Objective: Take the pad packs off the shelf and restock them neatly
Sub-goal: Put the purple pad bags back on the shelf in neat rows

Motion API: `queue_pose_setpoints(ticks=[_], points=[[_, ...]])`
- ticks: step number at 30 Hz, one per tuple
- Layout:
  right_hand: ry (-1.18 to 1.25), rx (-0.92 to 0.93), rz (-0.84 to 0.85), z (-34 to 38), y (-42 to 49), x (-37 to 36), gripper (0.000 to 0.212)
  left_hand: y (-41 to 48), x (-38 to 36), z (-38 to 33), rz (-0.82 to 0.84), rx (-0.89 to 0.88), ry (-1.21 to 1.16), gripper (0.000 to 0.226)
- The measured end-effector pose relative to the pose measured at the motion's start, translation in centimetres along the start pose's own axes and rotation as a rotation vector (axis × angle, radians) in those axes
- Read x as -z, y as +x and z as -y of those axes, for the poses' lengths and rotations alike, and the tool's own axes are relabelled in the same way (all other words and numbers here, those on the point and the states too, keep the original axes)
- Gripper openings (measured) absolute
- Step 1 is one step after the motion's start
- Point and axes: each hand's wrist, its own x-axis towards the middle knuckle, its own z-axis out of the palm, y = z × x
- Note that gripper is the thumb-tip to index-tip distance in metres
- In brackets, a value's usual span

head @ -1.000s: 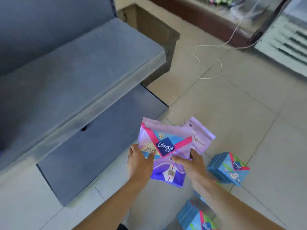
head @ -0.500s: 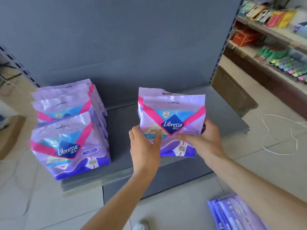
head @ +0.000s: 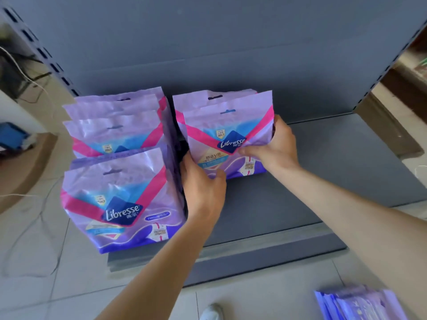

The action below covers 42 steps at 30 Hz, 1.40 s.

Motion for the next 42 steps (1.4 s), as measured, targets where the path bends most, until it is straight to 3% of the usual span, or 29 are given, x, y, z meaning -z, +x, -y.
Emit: queue_pose_setpoints(ticks=[3,10,19,22,26,30,36,42], points=[[-0.021,0.016,-0.019,1.0,1.2,-1.5,0.063,-1.6,0.7,0.6,-0.004,-0.037,0.118,0.065],[-0.134,0.001,-0.001,2.0,2.7,-4.0,0.066,-2.1,1.8,1.0,0.179,-0.356,0.351,0.047],[-0.34,-0.054,-0.079,3.6,2.2,-4.5,0.077,-1.4,3.1,-0.3,0.279,-0.447,0.561,0.047],[-0.527,-0.014,-0.075,3.1,0.1,-3.3,0.072,-1.3,3.4,-0.7,0.31,-0.463,0.633,0.046],[-0.92,0.247,0.189,3.0,-4.2,0.5,0.059,-2.1,3.1,-1.6,0.375,-0.521,0.771,0.047],[-1.113,0.32,0.395,2.7,-8.5,4.6,0.074,-4.7,1.7,-2.7,0.447,-0.606,0.879,0.049],[-1.037,0.199,0.405,2.6,-15.3,13.0,0.079,-11.6,-0.2,-5.3,0.528,-0.692,0.938,0.045],[-1.047,0.067,0.28,-0.6,-23.1,24.4,0.071,-21.7,-6.5,-8.0,0.609,-0.797,0.924,0.037]])
